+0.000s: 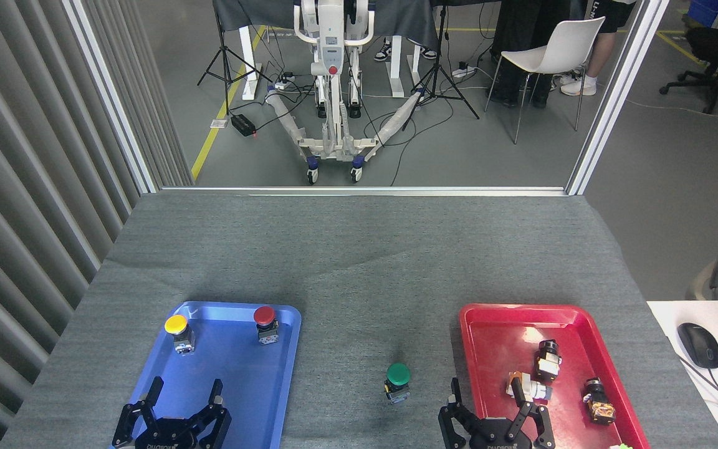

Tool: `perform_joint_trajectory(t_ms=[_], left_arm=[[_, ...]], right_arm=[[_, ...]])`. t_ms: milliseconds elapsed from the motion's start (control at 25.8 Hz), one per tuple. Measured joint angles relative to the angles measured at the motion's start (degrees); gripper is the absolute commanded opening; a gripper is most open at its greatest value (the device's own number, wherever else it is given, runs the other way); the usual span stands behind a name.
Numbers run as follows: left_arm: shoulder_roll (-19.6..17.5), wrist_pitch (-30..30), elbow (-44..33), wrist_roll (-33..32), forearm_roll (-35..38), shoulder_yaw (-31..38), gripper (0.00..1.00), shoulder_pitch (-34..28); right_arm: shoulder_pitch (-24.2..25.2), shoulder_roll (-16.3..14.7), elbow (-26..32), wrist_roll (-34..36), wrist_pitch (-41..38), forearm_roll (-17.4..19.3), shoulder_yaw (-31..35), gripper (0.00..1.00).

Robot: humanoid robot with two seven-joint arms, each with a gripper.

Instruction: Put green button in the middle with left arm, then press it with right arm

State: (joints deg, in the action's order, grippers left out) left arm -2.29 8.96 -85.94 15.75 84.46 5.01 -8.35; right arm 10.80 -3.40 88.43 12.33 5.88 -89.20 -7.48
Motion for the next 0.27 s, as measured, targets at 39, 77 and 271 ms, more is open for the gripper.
perform_joint_trajectory(t_ms=[39,77,271], left_arm=[[0.0,0.0,0.0,0.0,0.0,0.0,0.99,0.0],[0.0,0.0,-0.1,0.2,0.0,0.0,0.99,0.0],[0.0,0.0,-0.2,0.8,0.0,0.0,0.99,-0.2]], right_arm=[[0.0,0.0,0.0,0.0,0.0,0.0,0.0,1.0],[0.1,0.0,0.1,-0.1,0.0,0.0,0.0,1.0],[0.5,0.1,0.2,-0.3,0.1,-0.1,-0.1,1.0]])
